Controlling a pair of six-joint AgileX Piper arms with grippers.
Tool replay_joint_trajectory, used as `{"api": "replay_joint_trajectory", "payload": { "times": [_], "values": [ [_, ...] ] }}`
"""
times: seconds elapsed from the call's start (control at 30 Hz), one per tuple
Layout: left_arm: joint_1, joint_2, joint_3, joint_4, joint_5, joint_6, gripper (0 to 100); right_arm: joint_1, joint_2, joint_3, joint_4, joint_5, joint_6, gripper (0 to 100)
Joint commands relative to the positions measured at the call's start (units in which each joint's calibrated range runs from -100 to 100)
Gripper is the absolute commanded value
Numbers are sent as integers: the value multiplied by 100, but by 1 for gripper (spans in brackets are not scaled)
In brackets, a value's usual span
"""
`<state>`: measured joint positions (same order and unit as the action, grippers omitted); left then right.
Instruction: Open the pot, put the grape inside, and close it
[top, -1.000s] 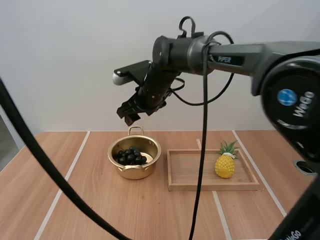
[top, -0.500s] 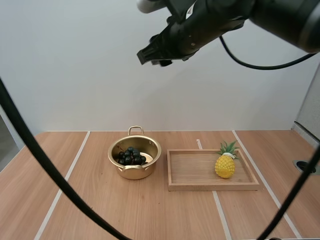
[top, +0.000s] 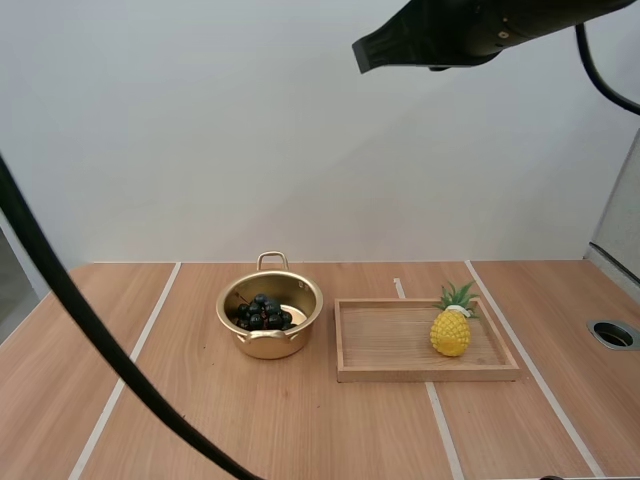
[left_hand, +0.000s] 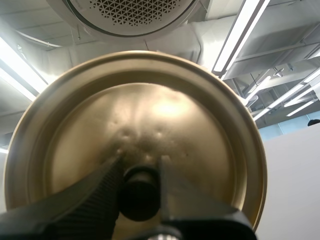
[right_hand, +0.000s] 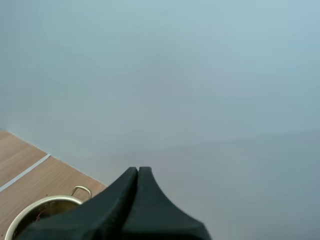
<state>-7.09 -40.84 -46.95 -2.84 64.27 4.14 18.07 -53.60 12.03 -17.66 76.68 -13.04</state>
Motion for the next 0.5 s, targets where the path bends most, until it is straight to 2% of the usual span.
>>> {"api": "replay_joint_trajectory", "payload": {
  "times": [0.0,0.13,0.4,0.47],
  "values": [
    [-20,62,-9,10,211,2,0,-121,-261,-22,-603,-91,539,0],
    [-20,188,-9,10,932,2,0,-219,-629,-22,-1188,-477,895,0],
    [-20,1035,3,22,3470,28,0,-222,-1088,-22,-1580,-593,895,0],
    [-20,1240,3,22,3573,147,0,-222,-1117,-42,-1682,-537,895,0]
  ]
}}
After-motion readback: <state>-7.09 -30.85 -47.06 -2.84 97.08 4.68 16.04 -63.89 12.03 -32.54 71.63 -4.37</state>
